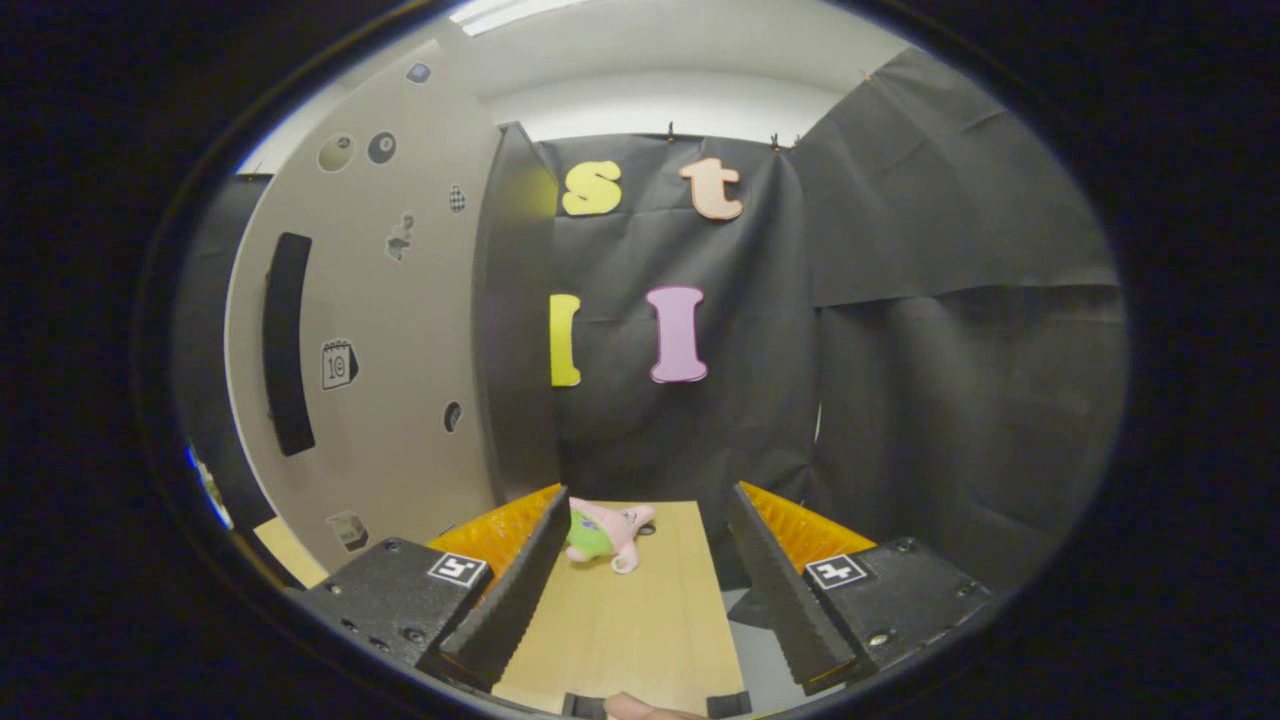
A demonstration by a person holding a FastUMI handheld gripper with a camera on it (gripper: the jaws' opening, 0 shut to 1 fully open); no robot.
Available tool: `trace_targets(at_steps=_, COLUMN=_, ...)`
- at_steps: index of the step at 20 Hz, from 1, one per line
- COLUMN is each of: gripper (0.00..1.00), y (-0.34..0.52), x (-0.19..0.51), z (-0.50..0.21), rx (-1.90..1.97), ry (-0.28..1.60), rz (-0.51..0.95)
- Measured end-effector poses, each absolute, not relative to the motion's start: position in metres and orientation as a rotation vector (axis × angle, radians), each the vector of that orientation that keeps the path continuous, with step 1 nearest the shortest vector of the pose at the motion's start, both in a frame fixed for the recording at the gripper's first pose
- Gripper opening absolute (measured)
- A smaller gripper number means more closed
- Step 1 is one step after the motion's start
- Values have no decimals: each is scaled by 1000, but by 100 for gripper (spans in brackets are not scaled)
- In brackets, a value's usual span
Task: Open the shoe cabinet door, grab the shoes and put them into the shoe cabinet, then close the shoe cabinet door.
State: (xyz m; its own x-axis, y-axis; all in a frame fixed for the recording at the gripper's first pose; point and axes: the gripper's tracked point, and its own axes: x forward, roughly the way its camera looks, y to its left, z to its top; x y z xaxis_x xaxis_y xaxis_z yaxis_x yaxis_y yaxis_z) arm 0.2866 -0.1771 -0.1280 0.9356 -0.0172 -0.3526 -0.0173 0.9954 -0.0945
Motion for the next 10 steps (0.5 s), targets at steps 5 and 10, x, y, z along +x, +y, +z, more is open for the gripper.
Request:
trace_targets(at_steps=5, gripper=100, y=-122, x=290, z=-126, rx=-116, ry=327, rz=88)
trace_targets(at_steps=10, gripper=100, y=-70, x=277, z=-106, rx=-99, ry=278, rz=192)
